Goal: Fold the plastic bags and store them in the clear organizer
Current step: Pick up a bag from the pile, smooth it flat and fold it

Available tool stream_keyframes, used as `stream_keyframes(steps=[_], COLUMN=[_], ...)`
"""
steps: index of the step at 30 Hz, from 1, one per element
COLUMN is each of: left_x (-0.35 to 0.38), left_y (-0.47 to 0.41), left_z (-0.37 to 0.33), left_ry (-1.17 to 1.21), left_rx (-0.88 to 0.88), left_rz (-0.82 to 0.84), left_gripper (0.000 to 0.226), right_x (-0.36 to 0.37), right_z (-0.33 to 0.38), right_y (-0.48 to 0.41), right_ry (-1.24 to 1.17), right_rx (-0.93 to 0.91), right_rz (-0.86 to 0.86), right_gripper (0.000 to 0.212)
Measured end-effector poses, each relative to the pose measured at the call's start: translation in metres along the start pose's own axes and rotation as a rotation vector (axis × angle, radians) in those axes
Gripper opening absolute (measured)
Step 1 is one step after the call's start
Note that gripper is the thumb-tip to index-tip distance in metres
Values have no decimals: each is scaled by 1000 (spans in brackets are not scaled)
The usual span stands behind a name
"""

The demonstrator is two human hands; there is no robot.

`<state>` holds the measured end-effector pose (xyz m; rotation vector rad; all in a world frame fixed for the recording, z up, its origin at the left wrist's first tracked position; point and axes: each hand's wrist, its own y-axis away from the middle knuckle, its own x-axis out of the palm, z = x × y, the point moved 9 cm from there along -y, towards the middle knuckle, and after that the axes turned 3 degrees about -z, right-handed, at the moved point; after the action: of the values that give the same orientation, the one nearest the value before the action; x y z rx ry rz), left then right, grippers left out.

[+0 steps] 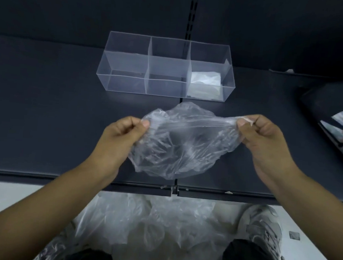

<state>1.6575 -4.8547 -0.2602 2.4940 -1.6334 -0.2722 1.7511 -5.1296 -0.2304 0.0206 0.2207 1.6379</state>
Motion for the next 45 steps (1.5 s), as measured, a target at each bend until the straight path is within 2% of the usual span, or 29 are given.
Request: stream_keyframes(steps=[2, 4, 5, 6, 8, 10, 14, 16, 19, 21, 24, 26, 28, 30, 32, 35, 37, 39, 43, 45], left_x=[1, 5, 11, 18, 25, 24, 15, 11, -1, -7, 27, 63, 70, 43, 3, -44, -58, -65, -68, -69], left_y=[5, 3, 2, 1, -2, -5, 1, 6, 10, 6, -2, -3, -12, -28, -41, -45, -43, -42, -42, -43], left_z=[-1, -17, -27, -37, -47, -50, -41, -32, -15, -16, -38, -42, -39, -27, -10, 14, 27, 34, 38, 39], left_ry=[-123, -285, -367, -461, -556, -430, -248, -257, -569, -704, -487, -310, -189, -157, -170, -139, -137, -129, -111, -108], left_rx=[11, 115, 187, 263, 330, 285, 179, 90, -66, -94, -53, -84, -120, -143, -161, -213, -247, -255, -242, -236], left_rz=[19, 90, 154, 209, 251, 231, 229, 284, 423, 436, 449, 523, 447, 255, 75, -82, -131, -162, -184, -190], left_gripper=[43, 73, 79, 75, 45, 18, 39, 44, 38, 39, 62, 53, 33, 26, 27, 20, 20, 19, 20, 20], right_x=[4, 11, 14, 16, 17, 12, -1, -3, 0, 15, 60, 89, 99, 86, 59, 18, 10, 24, 63, 76], right_z=[5, 11, 13, 16, 21, 25, 36, 45, 56, 56, 52, 49, 45, 38, 26, 12, 7, 5, 4, -3], right_y=[2, 5, 5, 5, 5, 3, 0, -2, -9, -12, -9, -7, -11, -25, -39, -53, -50, -36, 9, 23], right_ry=[15, 37, 41, 42, 40, 48, 136, 147, 210, 283, 383, 413, 464, 527, 578, 593, 506, 445, 413, 518], right_rx=[-43, -86, -100, -112, -136, -151, -194, -198, -183, -165, -178, -171, -155, -114, -47, 10, 10, -38, -181, -265], right_rz=[12, 55, 76, 93, 100, 60, -33, -28, 25, 103, 294, 410, 470, 451, 404, 262, 220, 292, 449, 454], right_gripper=[15, 14, 13, 13, 14, 15, 15, 19, 22, 21, 25, 27, 27, 28, 27, 23, 20, 15, 48, 53])
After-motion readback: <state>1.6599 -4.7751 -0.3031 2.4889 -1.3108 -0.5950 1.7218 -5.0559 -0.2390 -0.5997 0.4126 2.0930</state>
